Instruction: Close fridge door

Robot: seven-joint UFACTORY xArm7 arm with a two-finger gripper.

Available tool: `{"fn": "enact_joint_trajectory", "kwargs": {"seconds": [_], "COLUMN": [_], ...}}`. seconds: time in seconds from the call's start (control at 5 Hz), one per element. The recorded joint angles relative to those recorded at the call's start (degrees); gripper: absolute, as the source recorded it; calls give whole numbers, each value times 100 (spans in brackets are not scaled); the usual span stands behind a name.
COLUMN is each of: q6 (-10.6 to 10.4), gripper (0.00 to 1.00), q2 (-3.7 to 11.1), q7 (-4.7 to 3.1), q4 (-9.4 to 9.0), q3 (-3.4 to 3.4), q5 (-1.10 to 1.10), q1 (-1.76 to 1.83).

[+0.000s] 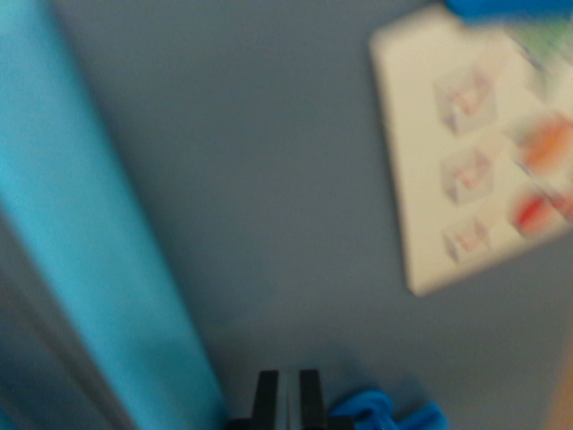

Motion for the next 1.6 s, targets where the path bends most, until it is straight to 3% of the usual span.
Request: {"fn": "enact_joint_trajectory", "kwargs": {"seconds": [0.2,0.4,1.6], "q6": [0,0,0], "gripper": [100,100,100], "q2": [0,152,152], "q7": [0,0,0], "q4": [0,173,173], "q3": [0,44,41], "q5": [0,0,0], "q1": [0,0,-7]}}
